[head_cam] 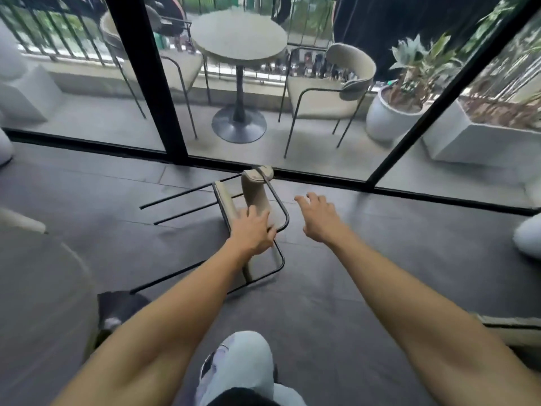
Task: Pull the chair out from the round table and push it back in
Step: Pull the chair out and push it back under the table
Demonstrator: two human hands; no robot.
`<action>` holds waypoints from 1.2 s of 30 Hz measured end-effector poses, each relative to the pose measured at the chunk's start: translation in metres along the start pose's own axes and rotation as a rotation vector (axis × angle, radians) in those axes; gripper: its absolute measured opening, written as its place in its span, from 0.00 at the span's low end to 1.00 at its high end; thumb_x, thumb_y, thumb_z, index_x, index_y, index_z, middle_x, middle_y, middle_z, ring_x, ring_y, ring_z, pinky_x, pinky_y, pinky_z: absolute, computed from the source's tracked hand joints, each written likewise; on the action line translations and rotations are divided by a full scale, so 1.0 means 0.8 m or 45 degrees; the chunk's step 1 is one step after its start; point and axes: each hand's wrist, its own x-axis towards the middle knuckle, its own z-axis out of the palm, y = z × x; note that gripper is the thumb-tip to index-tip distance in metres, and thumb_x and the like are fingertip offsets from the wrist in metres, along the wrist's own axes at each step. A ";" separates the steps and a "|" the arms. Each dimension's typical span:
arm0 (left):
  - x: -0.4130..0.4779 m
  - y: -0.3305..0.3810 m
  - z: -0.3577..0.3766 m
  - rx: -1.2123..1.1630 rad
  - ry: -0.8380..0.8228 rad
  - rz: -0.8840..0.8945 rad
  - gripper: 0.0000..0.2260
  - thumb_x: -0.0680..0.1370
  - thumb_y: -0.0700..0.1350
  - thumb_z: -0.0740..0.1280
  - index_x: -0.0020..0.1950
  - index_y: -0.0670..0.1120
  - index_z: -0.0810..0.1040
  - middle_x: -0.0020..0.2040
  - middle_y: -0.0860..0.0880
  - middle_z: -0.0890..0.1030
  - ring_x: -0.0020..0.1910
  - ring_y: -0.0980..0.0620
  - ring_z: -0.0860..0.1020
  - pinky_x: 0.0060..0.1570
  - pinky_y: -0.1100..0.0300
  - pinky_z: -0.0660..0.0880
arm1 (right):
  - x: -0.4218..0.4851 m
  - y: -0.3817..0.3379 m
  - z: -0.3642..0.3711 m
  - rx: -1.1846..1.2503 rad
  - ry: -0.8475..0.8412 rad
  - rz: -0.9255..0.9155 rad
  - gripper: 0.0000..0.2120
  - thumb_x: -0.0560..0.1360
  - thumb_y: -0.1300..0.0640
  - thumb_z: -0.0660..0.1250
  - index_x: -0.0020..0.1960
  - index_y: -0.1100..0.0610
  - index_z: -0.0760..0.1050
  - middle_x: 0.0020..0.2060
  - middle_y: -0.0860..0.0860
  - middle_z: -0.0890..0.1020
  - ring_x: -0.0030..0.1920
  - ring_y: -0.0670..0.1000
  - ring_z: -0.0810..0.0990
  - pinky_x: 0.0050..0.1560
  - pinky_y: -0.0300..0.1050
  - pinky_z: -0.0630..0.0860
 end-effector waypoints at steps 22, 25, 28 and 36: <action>0.451 0.048 -0.011 -0.169 -0.052 -0.554 0.25 0.77 0.63 0.60 0.68 0.49 0.70 0.71 0.43 0.68 0.69 0.39 0.66 0.62 0.45 0.66 | 0.506 0.134 -0.012 -0.230 -0.079 -0.706 0.32 0.72 0.58 0.69 0.73 0.53 0.62 0.66 0.56 0.70 0.65 0.61 0.70 0.60 0.57 0.71; 0.491 0.054 0.016 -0.237 -0.081 -0.694 0.25 0.77 0.63 0.61 0.68 0.50 0.70 0.72 0.44 0.67 0.68 0.40 0.67 0.61 0.47 0.66 | 0.560 0.138 0.017 -0.264 -0.155 -0.855 0.34 0.72 0.57 0.70 0.74 0.53 0.61 0.67 0.56 0.69 0.65 0.62 0.70 0.61 0.59 0.71; 0.528 0.061 0.048 -0.208 -0.130 -0.823 0.26 0.77 0.62 0.62 0.69 0.49 0.69 0.71 0.43 0.67 0.66 0.41 0.68 0.59 0.47 0.66 | 0.605 0.141 0.061 -0.315 -0.216 -1.006 0.32 0.72 0.56 0.71 0.73 0.54 0.62 0.68 0.56 0.69 0.66 0.62 0.70 0.61 0.59 0.71; 0.614 0.057 0.161 -0.164 -0.070 -1.066 0.27 0.74 0.55 0.68 0.70 0.47 0.67 0.70 0.43 0.68 0.69 0.42 0.66 0.61 0.47 0.68 | 0.693 0.147 0.196 -0.425 -0.317 -1.263 0.29 0.72 0.56 0.70 0.69 0.54 0.63 0.65 0.56 0.71 0.63 0.61 0.72 0.58 0.58 0.73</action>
